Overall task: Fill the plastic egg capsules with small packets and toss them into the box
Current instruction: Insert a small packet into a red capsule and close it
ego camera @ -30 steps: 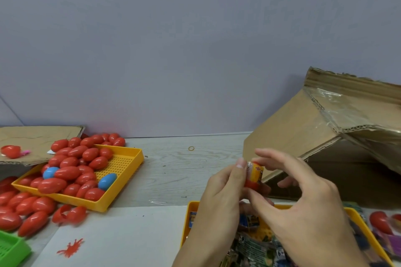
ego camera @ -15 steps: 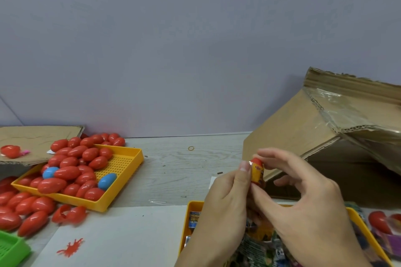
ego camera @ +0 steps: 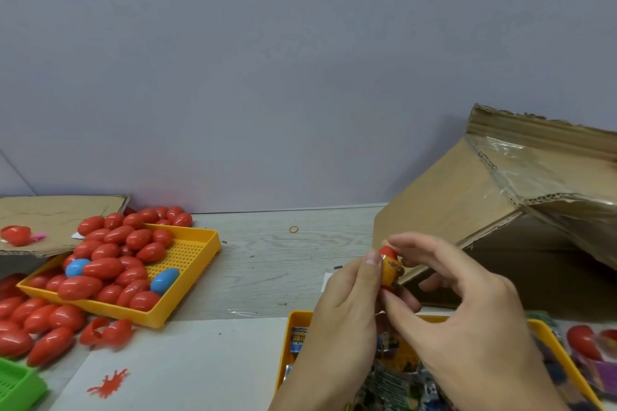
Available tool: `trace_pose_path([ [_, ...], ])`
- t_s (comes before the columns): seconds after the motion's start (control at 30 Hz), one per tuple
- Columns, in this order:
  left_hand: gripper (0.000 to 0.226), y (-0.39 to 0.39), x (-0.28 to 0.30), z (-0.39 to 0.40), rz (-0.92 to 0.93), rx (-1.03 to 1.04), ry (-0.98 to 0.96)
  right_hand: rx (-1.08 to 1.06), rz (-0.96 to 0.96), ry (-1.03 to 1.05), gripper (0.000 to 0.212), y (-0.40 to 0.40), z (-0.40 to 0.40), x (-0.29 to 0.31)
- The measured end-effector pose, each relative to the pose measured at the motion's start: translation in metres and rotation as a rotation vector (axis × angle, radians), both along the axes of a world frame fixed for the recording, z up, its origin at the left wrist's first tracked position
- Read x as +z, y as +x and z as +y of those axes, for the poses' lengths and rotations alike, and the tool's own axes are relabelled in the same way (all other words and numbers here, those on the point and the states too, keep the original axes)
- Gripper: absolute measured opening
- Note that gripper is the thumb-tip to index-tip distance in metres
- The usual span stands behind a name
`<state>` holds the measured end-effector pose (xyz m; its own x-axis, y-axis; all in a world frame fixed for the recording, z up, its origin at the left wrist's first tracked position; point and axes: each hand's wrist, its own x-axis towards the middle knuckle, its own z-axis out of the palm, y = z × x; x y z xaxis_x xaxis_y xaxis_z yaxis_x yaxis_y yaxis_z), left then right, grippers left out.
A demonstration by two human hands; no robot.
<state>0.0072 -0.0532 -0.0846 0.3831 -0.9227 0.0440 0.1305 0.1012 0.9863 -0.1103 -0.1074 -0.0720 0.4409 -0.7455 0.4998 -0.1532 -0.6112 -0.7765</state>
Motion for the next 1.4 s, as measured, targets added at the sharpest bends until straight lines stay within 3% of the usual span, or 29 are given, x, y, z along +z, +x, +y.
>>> trace_pose_path([
  [0.33,0.024,-0.002,0.009,0.002,-0.163,0.052,0.015,-0.082,0.043,-0.136,0.068,0.005,0.005,-0.002],
  [0.53,0.040,-0.004,0.015,0.004,-0.182,0.080,0.022,-0.089,0.047,-0.156,0.071,0.007,0.009,-0.001],
  [0.7,0.027,-0.004,0.015,0.004,-0.165,0.062,0.045,-0.068,0.021,-0.037,0.066,0.007,0.008,0.000],
  [0.8,0.032,-0.004,0.015,0.004,-0.133,0.052,0.047,-0.059,0.034,-0.003,0.065,0.007,0.008,0.002],
  [0.93,0.039,-0.003,0.017,0.002,0.131,0.086,0.043,-0.018,-0.096,0.135,0.063,0.005,0.004,0.000],
  [1.1,0.028,-0.003,0.022,0.002,0.355,0.014,-0.019,0.140,-0.251,0.353,0.058,0.004,-0.003,-0.001],
  [1.23,0.031,-0.003,0.023,0.003,0.360,-0.016,-0.013,0.244,-0.316,0.495,0.050,0.003,-0.009,-0.003],
  [1.4,0.027,0.000,0.024,0.003,0.258,0.031,0.012,0.281,-0.313,0.502,0.052,0.002,-0.009,-0.002],
])
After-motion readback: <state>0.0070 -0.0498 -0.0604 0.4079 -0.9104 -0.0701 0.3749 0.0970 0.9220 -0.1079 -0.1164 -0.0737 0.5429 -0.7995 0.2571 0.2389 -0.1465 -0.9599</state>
